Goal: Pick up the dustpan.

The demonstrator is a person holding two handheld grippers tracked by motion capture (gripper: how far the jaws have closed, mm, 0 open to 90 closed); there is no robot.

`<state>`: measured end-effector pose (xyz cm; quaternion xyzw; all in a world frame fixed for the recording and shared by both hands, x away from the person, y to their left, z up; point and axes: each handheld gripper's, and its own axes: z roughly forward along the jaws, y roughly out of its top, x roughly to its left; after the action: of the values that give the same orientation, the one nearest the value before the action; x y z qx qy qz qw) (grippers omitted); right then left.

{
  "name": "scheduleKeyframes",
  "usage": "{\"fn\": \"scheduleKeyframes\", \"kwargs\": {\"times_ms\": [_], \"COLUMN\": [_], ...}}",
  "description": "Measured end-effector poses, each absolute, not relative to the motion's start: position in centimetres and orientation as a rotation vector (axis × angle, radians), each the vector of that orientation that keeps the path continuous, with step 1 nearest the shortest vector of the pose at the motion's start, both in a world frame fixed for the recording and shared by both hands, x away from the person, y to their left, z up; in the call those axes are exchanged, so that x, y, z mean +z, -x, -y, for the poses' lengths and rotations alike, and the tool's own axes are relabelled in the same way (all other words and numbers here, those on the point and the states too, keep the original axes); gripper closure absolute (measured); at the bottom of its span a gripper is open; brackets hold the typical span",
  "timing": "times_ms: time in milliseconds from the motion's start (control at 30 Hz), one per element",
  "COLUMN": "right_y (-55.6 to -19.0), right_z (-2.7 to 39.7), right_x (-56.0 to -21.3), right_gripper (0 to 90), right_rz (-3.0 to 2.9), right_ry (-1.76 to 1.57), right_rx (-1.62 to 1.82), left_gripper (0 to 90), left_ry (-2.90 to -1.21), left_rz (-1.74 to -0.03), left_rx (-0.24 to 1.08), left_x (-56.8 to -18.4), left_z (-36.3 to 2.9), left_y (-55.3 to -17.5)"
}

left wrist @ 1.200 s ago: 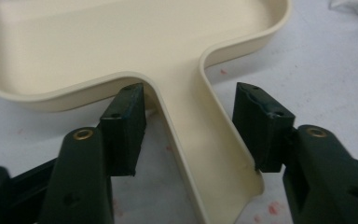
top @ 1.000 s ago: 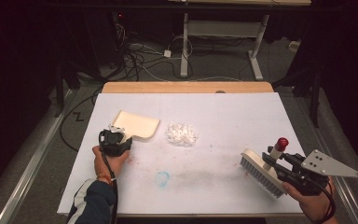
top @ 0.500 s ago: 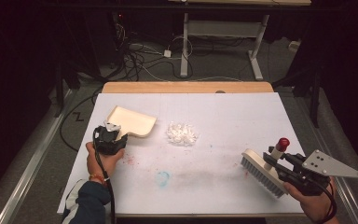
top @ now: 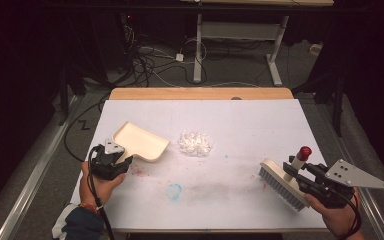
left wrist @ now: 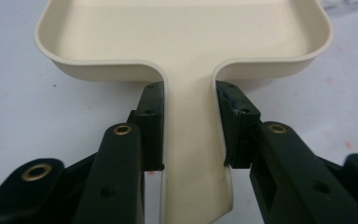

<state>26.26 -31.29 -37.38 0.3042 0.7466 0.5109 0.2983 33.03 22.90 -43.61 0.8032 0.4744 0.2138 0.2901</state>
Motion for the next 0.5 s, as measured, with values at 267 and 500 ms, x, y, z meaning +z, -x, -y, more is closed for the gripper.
{"fn": "scheduleKeyframes", "kwargs": {"times_ms": [267, 500], "right_y": [-26.7, -27.1], "right_z": [31.2, 30.8], "right_x": [-37.6, -37.7], "right_gripper": [70.4, 70.4], "right_rz": [-1.992, -1.996], "right_ry": [-0.821, -0.812], "right_rx": [1.351, 1.352], "left_gripper": [63.8, 63.8], "left_ry": [-2.207, -2.249], "left_rz": [-1.164, -1.117], "left_rx": [0.493, 0.437], "left_x": [-43.5, -43.9], "left_z": [-21.8, -21.3], "left_y": [-30.7, -30.1]}}
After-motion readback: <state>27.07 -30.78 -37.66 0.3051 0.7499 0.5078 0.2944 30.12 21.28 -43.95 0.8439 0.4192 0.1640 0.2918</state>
